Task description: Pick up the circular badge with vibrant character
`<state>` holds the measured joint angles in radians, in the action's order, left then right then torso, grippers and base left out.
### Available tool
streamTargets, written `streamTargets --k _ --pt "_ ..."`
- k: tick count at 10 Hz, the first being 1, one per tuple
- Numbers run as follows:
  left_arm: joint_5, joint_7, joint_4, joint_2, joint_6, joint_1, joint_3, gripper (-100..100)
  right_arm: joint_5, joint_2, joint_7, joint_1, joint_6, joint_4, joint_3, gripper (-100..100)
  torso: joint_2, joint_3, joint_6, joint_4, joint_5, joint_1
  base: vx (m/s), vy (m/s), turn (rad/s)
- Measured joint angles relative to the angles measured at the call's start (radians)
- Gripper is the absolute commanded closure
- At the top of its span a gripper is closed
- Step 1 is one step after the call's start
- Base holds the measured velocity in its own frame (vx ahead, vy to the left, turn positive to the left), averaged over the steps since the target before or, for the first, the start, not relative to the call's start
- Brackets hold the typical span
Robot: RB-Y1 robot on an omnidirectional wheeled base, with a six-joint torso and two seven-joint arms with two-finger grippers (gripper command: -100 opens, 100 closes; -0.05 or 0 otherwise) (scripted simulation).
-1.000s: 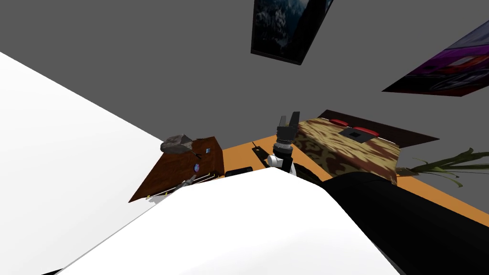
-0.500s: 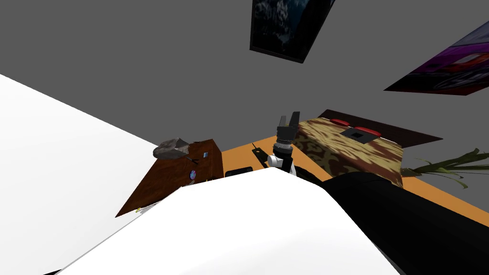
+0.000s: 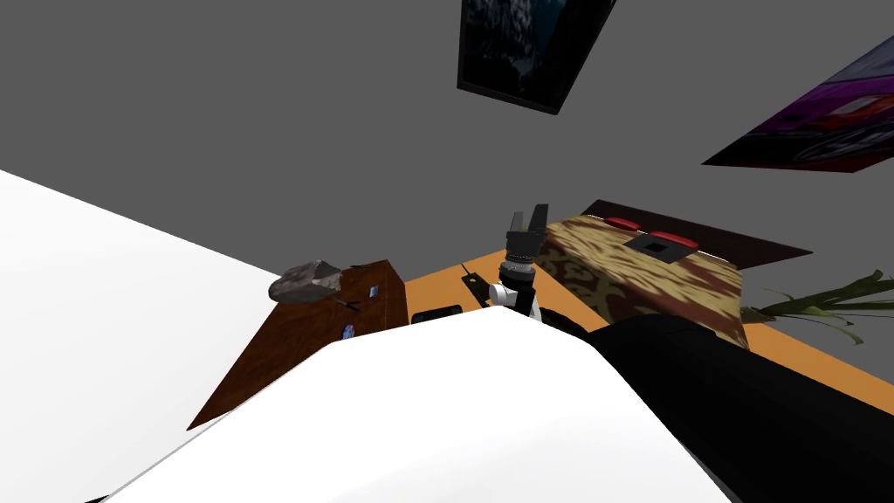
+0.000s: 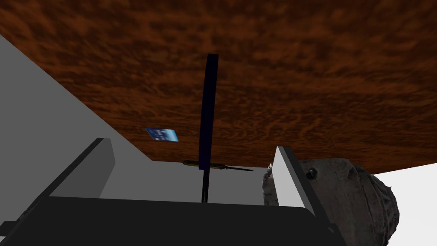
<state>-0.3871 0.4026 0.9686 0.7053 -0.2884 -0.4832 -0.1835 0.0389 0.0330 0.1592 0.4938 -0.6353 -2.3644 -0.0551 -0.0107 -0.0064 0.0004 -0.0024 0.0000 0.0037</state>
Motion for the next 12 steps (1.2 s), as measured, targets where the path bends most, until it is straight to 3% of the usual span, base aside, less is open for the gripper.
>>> streamTargets --k 1,2,3,7,12 --pt "-0.008 0.005 -0.015 0.000 0.011 0.009 -0.013 -100 0.000 0.000 0.000 0.000 0.000 0.000 0.000 0 0.001 0.000 0.000 0.000 0.000 0.000 0.063 0.015 -0.007" --pt "-0.009 0.007 -0.017 0.000 0.012 0.011 -0.014 0 0.000 0.000 0.000 0.000 0.000 0.000 0.000 0 0.005 0.003 0.000 0.001 0.000 -0.002 0.013 0.003 0.000" --pt "-0.009 0.007 -0.016 0.000 0.012 0.011 -0.014 -100 0.000 0.000 0.000 0.000 0.000 0.000 0.000 0 0.009 0.005 0.000 0.002 0.000 -0.003 -0.101 0.001 -0.382" --pt "0.010 -0.027 -0.073 -0.016 0.060 0.075 -0.016 -100 0.000 0.000 0.000 -0.001 0.000 0.000 0.000 0 0.021 0.012 0.000 0.005 0.000 -0.001 -0.145 0.025 -0.202" --pt "0.035 -0.067 -0.186 -0.050 0.112 0.178 -0.011 -100 0.000 0.000 0.000 -0.001 0.000 0.000 0.000 0 0.022 0.013 -0.001 0.005 0.000 -0.001 -0.154 0.004 -0.244"
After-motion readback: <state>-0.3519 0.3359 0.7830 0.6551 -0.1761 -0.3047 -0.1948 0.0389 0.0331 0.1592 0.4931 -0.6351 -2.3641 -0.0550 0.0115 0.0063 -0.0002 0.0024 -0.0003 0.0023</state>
